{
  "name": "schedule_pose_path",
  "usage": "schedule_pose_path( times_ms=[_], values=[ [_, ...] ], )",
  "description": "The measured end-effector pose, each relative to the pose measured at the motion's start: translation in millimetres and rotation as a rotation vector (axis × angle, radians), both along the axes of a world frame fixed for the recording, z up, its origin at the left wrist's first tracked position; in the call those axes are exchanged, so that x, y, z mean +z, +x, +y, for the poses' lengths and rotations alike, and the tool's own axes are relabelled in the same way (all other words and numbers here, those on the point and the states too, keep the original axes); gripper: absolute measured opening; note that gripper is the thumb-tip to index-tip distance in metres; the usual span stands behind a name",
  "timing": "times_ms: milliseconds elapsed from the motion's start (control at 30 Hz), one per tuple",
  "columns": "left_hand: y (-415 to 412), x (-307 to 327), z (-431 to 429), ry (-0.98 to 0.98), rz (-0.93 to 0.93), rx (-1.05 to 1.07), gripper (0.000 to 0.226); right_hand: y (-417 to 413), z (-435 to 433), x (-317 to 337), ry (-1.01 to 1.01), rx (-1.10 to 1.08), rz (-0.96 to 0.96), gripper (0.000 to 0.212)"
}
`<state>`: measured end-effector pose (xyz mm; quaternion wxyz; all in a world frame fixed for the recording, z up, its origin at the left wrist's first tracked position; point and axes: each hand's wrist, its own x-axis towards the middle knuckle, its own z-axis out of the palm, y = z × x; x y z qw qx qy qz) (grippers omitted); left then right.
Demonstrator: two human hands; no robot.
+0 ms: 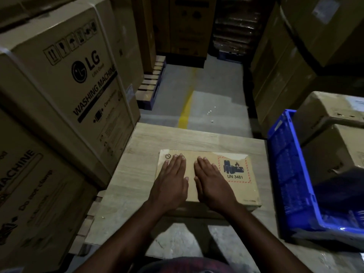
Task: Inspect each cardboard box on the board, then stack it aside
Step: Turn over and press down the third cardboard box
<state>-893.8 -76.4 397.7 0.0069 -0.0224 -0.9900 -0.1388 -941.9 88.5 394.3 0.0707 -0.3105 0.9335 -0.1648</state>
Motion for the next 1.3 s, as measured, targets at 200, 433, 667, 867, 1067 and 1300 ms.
schedule_pose_path(
  times_ms=[200,433,667,867,1067,1300],
  values=[
    [-8,-11,20,-0.085,-0.013,-0.045,0.069,5,24,-7,0.032,-0.108,0.024,0.071],
    [-11,-9,22,-0.105,-0.056,-0.031,0.068,2,25,-3,0.008,-0.087,0.005,0.072],
    [-23,3,61,0.054,-0.017,-0.139,0.063,-7,66,-5,-0.002,-0.155,0.044,0.068],
    [-28,-11,80,-0.073,-0.034,-0.168,0.064,-14,91,-10,0.023,-0.210,0.072,0.065],
    [-30,-13,80,-0.095,0.009,-0.182,0.069,-16,90,-10,0.036,-0.205,0.078,0.058],
    [-22,-1,70,0.041,0.050,-0.087,0.068,-15,96,-6,-0.154,-0.284,-0.015,0.066]
  ],
)
